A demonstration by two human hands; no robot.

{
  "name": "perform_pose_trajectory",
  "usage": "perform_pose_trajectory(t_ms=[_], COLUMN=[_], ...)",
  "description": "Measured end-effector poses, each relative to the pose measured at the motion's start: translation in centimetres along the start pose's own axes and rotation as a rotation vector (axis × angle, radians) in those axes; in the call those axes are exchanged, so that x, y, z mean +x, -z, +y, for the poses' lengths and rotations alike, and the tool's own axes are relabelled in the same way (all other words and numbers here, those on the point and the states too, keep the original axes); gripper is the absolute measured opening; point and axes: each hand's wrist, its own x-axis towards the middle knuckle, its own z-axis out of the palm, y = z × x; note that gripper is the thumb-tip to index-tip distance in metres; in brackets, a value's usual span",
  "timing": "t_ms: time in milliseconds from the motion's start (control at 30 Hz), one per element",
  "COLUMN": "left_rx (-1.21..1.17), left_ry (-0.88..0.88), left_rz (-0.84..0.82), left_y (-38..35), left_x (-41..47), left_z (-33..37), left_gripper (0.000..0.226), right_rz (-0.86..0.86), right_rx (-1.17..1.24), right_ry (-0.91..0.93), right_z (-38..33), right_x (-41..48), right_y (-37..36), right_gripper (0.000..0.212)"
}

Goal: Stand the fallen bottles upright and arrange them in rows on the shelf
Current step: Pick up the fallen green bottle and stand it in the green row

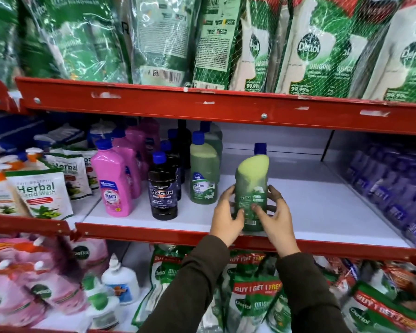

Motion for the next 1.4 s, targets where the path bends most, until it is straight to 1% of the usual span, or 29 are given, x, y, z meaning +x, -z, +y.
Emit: perform_pose_trajectory(t_ms=[67,133,300,367,500,667,767,833,867,933,967,1000,1033,1100,1167,1200,1267,1400], left_rx=[-0.03,-0.028,-0.037,-0.062,-0.1,-0.12,-0.157,-0.162,-0.157,-0.147,-0.14,-0.135,-0.134,-0.119,-0.094,-0.104,-0.163,-0.287], left_ry=[-0.074,-0.12,-0.092,-0.07,-0.066,-0.095,-0.074,-0.066,-0.068,-0.072,-0.074,-0.082,-0.089,-0.076,-0.025,0.007,0.063,0.07], left_rz=[0.09,0.157,0.277,0.292,0.276,0.337,0.357,0.39,0.391,0.35,0.326,0.302,0.281,0.232,0.176,0.151,0.129,0.15], left_y=[2.0,3.9,8.0,8.9,9.4,9.6,9.4,9.4,9.3,9.3,9.3,9.3,9.3,9.4,9.4,9.5,9.6,9.7], left_x=[-0.8,-1.3,-2.4,-2.5,-2.3,-2.0,-1.6,-1.4,-1.3,-1.4,-1.4,-1.5,-1.6,-1.7,-1.7,-1.8,-1.8,-1.9], left_z=[-0.4,-0.7,-1.7,-2.2,-2.7,-2.9,-3.2,-3.4,-3.5,-3.2,-3.2,-3.2,-3.2,-3.2,-2.8,-2.4,-2.1,-2.0], left_gripper=[0.062,0.062,0.071,0.069,0.056,0.028,0.015,0.016,0.018,0.012,0.009,0.008,0.01,0.025,0.042,0.048,0.058,0.067], right_rz=[-0.014,-0.035,-0.088,-0.099,-0.067,-0.04,-0.033,-0.045,-0.072,-0.14,-0.156,-0.16,-0.159,-0.181,-0.27,-0.326,-0.397,-0.354], right_rx=[0.027,0.06,0.061,0.062,0.074,0.143,0.172,0.094,0.036,-0.035,-0.055,-0.062,-0.051,0.022,0.102,0.135,0.146,0.014], right_ry=[0.069,0.118,0.194,0.188,0.207,0.205,0.201,0.187,0.183,0.181,0.187,0.193,0.196,0.183,0.136,0.107,0.087,0.099], right_z=[-0.6,-1.3,-1.9,-2.0,-1.8,-1.6,-1.3,-1.1,-1.0,-0.9,-0.9,-0.9,-0.9,-0.8,-1.0,-1.0,-1.2,-1.2], right_x=[-1.3,-2.2,-3.3,-3.7,-3.9,-4.1,-4.2,-3.9,-3.7,-3.4,-3.4,-3.4,-3.4,-3.5,-3.3,-3.1,-2.6,-2.0], right_y=[-1.7,-3.6,-8.6,-9.9,-10.9,-10.8,-10.6,-10.5,-10.4,-10.4,-10.4,-10.5,-10.6,-10.6,-10.3,-9.9,-9.3,-8.8], right_gripper=[0.072,0.071,0.07,0.069,0.067,0.055,0.054,0.061,0.07,0.089,0.093,0.092,0.087,0.069,0.053,0.048,0.044,0.042])
